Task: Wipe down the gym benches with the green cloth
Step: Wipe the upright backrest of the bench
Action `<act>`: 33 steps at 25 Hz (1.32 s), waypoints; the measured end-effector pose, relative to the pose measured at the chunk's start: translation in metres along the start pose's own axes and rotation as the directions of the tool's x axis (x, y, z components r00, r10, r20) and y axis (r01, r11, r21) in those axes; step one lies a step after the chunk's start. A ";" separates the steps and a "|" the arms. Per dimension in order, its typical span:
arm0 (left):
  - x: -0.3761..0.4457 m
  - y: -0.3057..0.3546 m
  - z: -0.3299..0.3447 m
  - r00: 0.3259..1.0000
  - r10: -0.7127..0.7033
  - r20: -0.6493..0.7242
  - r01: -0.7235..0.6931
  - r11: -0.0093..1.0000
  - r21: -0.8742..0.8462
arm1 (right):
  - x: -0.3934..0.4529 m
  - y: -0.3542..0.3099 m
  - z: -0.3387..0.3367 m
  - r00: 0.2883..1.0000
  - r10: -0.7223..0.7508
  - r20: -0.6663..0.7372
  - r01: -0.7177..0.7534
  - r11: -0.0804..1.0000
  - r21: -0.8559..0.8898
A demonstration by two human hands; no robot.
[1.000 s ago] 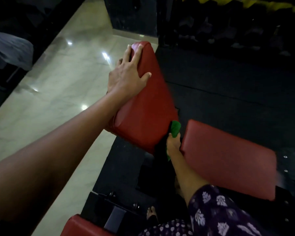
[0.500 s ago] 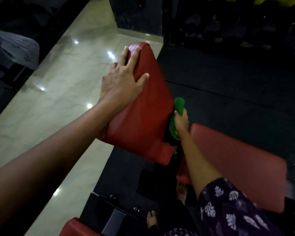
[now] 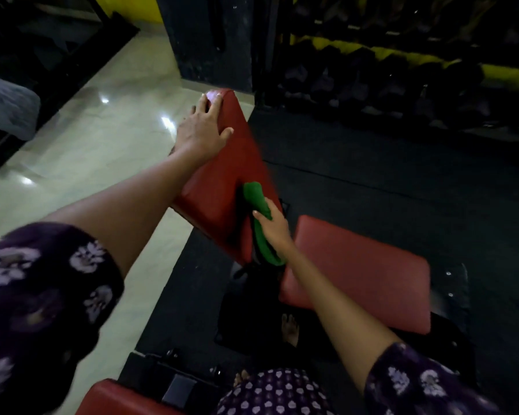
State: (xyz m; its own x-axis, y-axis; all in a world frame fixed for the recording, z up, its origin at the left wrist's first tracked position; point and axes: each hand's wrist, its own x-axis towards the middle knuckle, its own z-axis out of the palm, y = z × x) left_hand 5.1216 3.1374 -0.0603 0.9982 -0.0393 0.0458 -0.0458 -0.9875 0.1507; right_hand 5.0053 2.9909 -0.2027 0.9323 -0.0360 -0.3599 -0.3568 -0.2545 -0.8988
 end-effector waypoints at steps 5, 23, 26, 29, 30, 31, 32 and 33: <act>-0.033 0.000 -0.002 0.989 0.145 -0.007 -0.139 0.958 0.253 | -0.058 0.011 -0.046 0.997 -0.019 -0.072 0.014 0.997 -0.072; -0.246 0.127 0.225 0.843 0.134 0.521 -0.078 0.989 -0.128 | -0.125 0.163 -0.151 0.987 0.152 0.044 -0.077 0.703 -0.707; -0.251 0.145 0.280 0.833 0.044 0.552 0.060 0.984 -0.168 | -0.093 0.200 -0.166 0.970 0.139 0.198 0.090 0.553 -0.828; -0.244 0.150 0.346 0.840 -0.016 0.543 0.151 0.967 -0.204 | -0.044 0.237 -0.172 0.963 0.101 0.250 0.195 0.378 -0.905; -0.239 0.149 0.368 0.849 -0.030 0.527 0.169 0.961 -0.218 | -0.023 0.250 -0.172 0.974 0.060 0.219 0.188 0.333 -0.924; -0.234 0.147 0.391 0.865 -0.050 0.499 0.190 0.953 -0.235 | -0.004 0.265 -0.172 0.984 0.026 0.177 0.160 0.314 -0.936; -0.228 0.144 0.412 0.883 -0.074 0.464 0.212 0.944 -0.254 | 0.012 0.280 -0.166 0.992 -0.003 0.124 0.117 0.340 -0.933; -0.223 0.141 0.433 0.899 -0.092 0.428 0.229 0.932 -0.280 | 0.022 0.295 -0.157 0.996 0.011 0.093 0.083 0.355 -0.931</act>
State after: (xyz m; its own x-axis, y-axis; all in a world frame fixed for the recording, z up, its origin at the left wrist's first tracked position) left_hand 4.9098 2.9406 -0.4770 0.9187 -0.0093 -0.3949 0.1747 -0.8870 0.4274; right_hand 4.9298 2.7632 -0.4368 0.9188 0.0516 -0.3914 0.0064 -0.9932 -0.1161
